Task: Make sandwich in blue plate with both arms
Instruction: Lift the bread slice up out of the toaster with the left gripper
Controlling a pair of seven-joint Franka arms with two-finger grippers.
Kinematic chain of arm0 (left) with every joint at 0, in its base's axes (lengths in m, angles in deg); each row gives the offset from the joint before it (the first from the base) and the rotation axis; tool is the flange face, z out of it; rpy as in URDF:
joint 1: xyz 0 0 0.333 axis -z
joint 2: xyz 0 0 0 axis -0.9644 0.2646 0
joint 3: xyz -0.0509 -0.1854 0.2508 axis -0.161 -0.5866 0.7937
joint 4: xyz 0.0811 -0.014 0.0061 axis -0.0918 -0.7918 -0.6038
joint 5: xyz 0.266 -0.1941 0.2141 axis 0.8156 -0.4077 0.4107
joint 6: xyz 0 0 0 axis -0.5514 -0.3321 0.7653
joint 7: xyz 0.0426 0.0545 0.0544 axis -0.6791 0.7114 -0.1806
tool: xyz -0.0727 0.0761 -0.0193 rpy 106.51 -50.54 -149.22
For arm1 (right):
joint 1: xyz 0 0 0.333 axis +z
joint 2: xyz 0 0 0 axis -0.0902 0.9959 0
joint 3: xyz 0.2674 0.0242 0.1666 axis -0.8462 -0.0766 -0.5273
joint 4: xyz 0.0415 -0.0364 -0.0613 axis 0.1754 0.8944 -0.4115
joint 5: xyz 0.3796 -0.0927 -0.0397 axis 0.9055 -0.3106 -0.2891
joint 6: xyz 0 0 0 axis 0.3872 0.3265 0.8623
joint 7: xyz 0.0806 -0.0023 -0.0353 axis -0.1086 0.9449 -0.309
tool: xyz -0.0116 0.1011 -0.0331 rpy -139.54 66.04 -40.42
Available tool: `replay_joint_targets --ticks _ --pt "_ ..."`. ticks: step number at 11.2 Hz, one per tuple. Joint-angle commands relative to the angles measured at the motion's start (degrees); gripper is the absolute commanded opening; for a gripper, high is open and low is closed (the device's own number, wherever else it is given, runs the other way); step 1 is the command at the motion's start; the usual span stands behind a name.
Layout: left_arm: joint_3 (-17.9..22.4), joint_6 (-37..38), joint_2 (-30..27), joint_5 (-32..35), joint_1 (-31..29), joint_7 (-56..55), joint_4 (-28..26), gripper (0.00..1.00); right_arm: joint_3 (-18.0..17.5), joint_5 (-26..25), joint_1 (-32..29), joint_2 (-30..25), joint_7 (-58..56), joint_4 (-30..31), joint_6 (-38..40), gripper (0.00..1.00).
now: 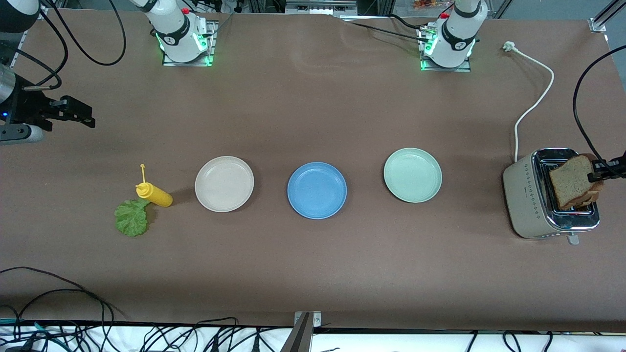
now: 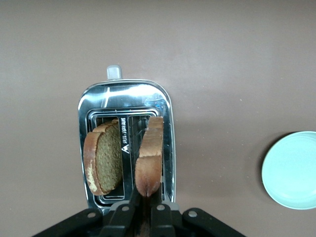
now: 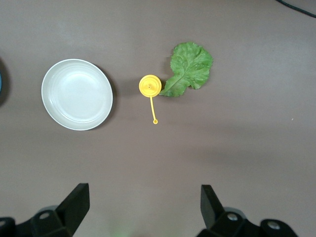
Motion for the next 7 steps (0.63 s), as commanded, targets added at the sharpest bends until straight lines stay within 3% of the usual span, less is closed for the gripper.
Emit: replay_joint_targets --ticks 1,4,7 --pt "-0.04 3.68 -2.92 -1.0 1.14 -0.45 0.1 0.0 -0.01 1.06 -0.09 -0.32 -0.96 0.0 -0.02 1.0" --pt "-4.07 6.14 -3.8 -1.18 1.14 -4.74 0.1 0.0 -0.01 1.06 -0.09 -0.32 -0.96 0.0 -0.02 1.0" --pt "-10.56 6.85 -4.33 -1.18 1.14 -12.38 -0.17 0.0 -0.01 1.06 -0.09 -0.32 -0.96 0.0 -0.02 1.0"
